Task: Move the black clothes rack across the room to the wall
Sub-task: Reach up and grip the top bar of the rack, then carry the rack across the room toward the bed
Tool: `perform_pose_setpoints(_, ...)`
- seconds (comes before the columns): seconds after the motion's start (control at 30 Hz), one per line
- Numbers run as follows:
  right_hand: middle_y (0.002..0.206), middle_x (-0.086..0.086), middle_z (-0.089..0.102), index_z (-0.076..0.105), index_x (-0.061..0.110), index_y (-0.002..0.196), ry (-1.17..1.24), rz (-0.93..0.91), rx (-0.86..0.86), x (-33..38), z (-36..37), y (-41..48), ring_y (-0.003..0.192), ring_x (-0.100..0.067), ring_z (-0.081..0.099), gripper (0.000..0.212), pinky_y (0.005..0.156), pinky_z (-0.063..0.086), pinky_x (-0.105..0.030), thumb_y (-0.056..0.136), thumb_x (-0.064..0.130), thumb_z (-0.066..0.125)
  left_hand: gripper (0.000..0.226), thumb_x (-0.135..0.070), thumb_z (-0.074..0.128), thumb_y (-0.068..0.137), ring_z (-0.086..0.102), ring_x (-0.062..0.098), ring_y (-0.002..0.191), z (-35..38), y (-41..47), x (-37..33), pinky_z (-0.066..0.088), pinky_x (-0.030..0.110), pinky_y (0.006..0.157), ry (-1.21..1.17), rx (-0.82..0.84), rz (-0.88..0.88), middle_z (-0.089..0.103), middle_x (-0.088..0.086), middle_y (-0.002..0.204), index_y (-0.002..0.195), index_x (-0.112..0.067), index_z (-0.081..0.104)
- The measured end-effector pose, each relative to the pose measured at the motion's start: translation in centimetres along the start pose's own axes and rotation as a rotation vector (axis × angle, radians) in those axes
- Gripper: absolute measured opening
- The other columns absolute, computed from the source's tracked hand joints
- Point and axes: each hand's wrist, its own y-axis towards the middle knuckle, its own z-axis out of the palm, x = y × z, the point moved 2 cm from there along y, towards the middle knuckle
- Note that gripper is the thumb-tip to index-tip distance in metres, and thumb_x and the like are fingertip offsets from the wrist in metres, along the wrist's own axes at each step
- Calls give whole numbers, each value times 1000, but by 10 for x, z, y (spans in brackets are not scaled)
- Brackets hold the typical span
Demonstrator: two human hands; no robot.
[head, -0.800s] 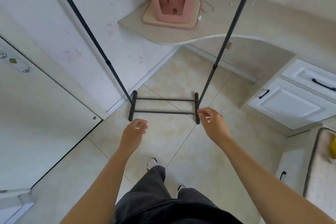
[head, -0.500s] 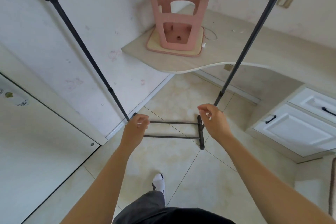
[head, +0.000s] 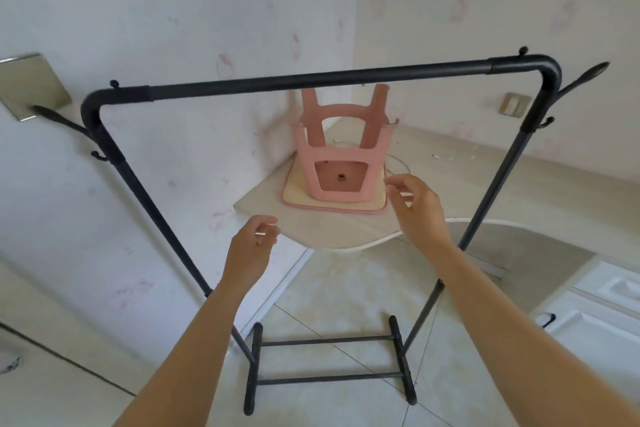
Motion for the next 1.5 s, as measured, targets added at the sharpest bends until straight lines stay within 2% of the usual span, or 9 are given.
perform_pose_setpoints(0.17,108,1,68,64,11,111,140,26,-67,18,-6,55,97,-12,63,21,77,49,-15,95,17,53,19,-33,57,88,69,21,94,-16,46,-44,54,43,84,-37,-56,75,72,1,100,107,-31,61)
perform_pose_setpoints(0.27,104,10,63,54,15,125,253,37,-96,32,-9,81,95,-4,60,34,76,44,-5,94,27,57,31,-42,57,83,70,18,92,-25,69,-72,54,47,90,-115,-114,79,72,0,103,111,-30,60)
perform_pose_setpoints(0.4,110,11,62,45,30,125,425,89,-75,48,-10,109,106,-15,62,43,89,52,-34,88,43,63,40,-48,59,89,70,17,90,-35,91,-105,55,40,90,-206,-192,103,70,5,112,122,-26,52)
perform_pose_setpoints(0.53,106,-2,68,53,13,120,742,160,-69,62,-9,129,93,-16,69,42,74,51,-28,86,29,70,53,-41,60,92,71,23,91,-39,112,-135,55,28,78,-438,-220,54,69,8,111,134,-14,43)
perform_pose_setpoints(0.77,106,-5,66,57,16,104,1155,261,-23,64,-7,151,72,-13,64,18,65,41,-24,89,13,66,35,-25,59,95,75,24,88,-31,124,-159,61,26,77,-855,-317,35,69,7,103,120,-3,50)
perform_pose_setpoints(1.13,85,-6,67,56,5,98,1169,245,-87,68,-16,150,51,-11,52,7,54,49,-16,93,9,60,13,-17,57,96,71,14,64,-20,123,-172,58,23,66,-921,-338,69,66,3,80,86,-10,52)
perform_pose_setpoints(1.27,79,-3,66,61,8,84,1177,272,-127,73,-23,143,50,-10,53,8,55,50,-15,92,7,60,14,-18,58,96,71,15,66,-19,121,-174,58,23,67,-918,-316,63,67,6,84,92,-5,54)
perform_pose_setpoints(1.4,89,-5,69,60,8,86,1173,273,-149,73,-32,138,53,-10,51,6,55,50,-15,92,7,60,19,-18,59,95,71,15,68,-15,120,-176,58,22,68,-931,-289,62,67,9,89,104,-3,51)
perform_pose_setpoints(1.5,80,-4,70,61,8,84,1166,272,-194,73,-40,132,53,-9,51,8,54,50,-15,92,7,61,19,-17,59,95,71,15,68,-11,119,-179,58,21,66,-929,-253,64,67,10,90,104,-2,51)
